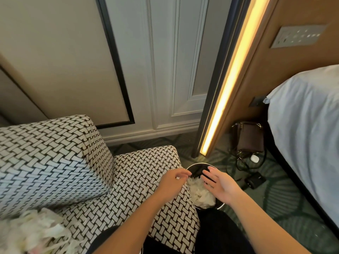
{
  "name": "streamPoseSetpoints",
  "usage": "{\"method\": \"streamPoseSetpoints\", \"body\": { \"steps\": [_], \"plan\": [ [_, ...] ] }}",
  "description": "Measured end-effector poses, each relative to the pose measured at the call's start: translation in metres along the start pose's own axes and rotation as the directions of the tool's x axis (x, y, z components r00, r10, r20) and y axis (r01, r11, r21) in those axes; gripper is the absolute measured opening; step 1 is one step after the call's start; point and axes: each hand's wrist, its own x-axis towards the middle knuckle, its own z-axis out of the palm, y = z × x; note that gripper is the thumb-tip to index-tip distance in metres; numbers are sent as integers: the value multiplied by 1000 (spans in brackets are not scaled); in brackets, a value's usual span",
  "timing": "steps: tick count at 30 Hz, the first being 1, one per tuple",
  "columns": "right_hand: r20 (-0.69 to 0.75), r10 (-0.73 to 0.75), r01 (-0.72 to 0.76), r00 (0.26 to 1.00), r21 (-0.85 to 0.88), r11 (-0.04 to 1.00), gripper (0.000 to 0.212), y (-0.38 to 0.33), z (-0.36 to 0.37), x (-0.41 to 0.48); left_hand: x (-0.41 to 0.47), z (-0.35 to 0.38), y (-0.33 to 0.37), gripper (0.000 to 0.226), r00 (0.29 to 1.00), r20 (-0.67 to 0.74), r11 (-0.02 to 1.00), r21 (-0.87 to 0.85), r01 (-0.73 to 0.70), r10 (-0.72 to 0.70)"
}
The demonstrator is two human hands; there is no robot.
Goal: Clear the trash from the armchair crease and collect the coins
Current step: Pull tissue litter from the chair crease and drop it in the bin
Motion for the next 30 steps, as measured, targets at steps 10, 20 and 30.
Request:
{"method": "streamPoseSetpoints", "body": {
  "steps": [10,20,30],
  "plan": [
    [189,-96,118,977,-108,987,34,7,89,-71,-89,-68,2,21,984,-167,989,-117,-87,67],
    [360,-44,184,932,-363,913,23,83,188,-150,-196,-146,-68,24,905,-423,929,-351,-113,-50],
    [432,56,192,900,-509,839,18,170,266,-183,-270,-196,-152,28,827,-548,917,-382,-117,-123]
  ]
}}
